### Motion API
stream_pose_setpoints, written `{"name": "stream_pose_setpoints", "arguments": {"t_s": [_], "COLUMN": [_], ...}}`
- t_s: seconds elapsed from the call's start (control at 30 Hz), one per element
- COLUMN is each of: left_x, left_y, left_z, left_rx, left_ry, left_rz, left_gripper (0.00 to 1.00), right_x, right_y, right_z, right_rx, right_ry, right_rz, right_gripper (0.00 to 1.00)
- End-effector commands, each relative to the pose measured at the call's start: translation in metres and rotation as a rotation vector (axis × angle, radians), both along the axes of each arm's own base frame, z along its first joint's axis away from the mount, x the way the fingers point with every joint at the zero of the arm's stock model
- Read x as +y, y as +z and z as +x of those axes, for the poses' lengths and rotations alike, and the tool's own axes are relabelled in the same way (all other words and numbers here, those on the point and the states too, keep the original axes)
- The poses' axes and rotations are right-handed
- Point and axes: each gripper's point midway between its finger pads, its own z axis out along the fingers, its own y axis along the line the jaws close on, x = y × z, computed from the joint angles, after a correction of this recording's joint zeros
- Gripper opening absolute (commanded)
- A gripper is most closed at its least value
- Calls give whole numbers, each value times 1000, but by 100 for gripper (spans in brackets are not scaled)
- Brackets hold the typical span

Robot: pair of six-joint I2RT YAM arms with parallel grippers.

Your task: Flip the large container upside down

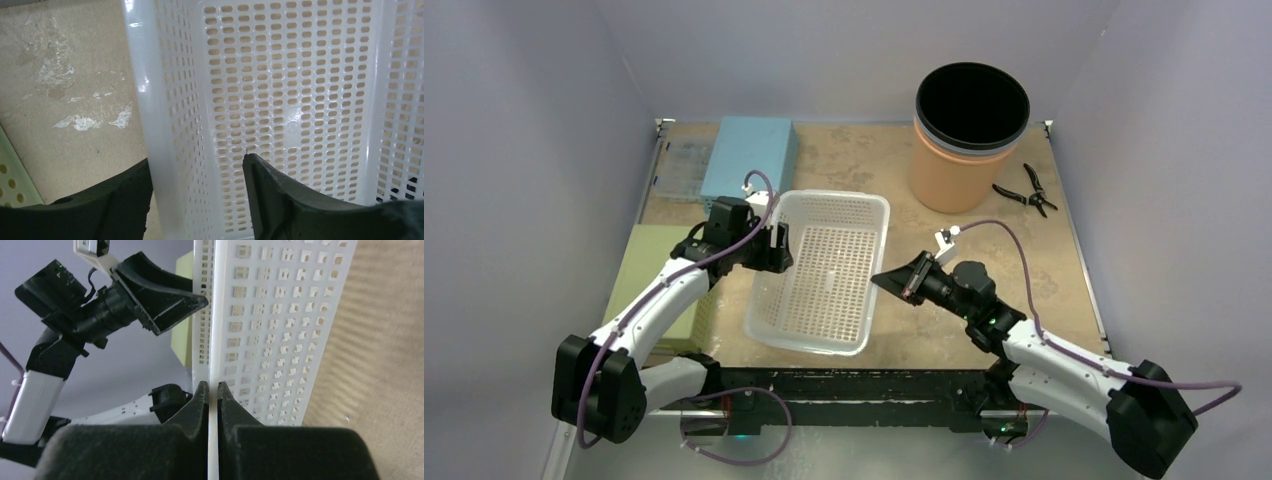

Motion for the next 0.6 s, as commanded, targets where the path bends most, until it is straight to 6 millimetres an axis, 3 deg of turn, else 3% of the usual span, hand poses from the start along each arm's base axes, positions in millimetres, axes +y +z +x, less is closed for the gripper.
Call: {"name": "stream_pose_setpoints", "arguments": {"t_s": [0.0,0.23,0.57], "left_x": [2,19,36], "left_y": [30,53,68], "left_z": [8,10,11], "left_rx": [-106,-207,-272], "left_ry": [32,119,206], "left_rz": [-13,5,35], "left_gripper": [74,86,89], "right_x": [-9,-17,-39], "right_y": [30,47,81], "right_z": [23,34,43], "right_rx": [-145,-180,-281], "right_ry": [-64,-97,-131], "right_rz": [-155,-271,-461], "right_gripper": [0,0,0]}}
